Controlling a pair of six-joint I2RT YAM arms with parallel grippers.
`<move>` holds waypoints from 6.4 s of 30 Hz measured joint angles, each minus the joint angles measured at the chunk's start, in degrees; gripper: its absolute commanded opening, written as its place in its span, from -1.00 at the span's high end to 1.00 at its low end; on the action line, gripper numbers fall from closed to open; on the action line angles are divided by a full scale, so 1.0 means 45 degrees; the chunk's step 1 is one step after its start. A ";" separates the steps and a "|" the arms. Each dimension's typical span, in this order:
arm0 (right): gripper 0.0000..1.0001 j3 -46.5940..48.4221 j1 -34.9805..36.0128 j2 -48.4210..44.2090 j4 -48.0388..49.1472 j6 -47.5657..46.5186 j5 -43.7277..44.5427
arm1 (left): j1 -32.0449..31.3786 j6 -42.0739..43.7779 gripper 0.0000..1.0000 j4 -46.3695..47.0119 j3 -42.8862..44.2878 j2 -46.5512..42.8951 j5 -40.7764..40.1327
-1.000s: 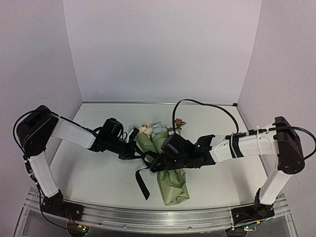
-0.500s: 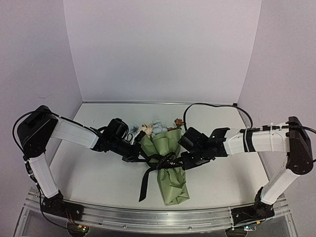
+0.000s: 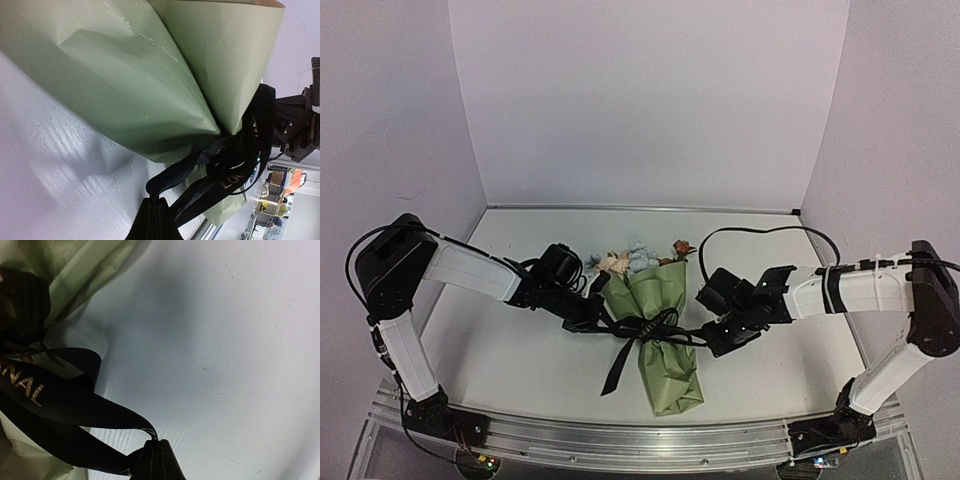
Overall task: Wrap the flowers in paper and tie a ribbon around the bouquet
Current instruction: Adjust the half-tied ribbon on the folded bouquet.
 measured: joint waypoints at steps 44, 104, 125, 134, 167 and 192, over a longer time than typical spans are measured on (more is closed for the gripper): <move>-0.11 -0.0416 -0.0108 -0.2306 -0.1557 -0.0054 -0.0995 | -0.0239 0.0552 1.00 -0.1072 -0.0011 -0.0928 -0.1152; 0.87 0.4717 0.1468 0.1600 -0.2289 -0.1466 0.2231 | -0.0335 0.0588 1.00 -0.1069 0.0039 -0.0957 -0.1262; 0.07 0.0158 -0.1800 -0.1576 0.0199 0.0049 -0.1305 | -0.0335 0.0678 1.00 -0.1059 0.0331 -0.0952 -0.1247; 0.47 -0.1641 -0.2153 -0.0830 0.2228 0.2541 -0.2341 | -0.0335 0.0682 1.00 -0.1085 0.0408 -0.0928 -0.1250; 0.04 -0.2160 -0.0142 -0.1063 0.4530 0.3052 -0.2266 | 0.0219 0.1297 1.00 -0.2361 0.0612 -0.1399 -0.1178; 0.11 -0.1301 -0.0181 0.1617 0.6782 -0.1694 -0.2541 | 0.0366 0.1443 1.00 -0.2531 0.0706 -0.1341 -0.1139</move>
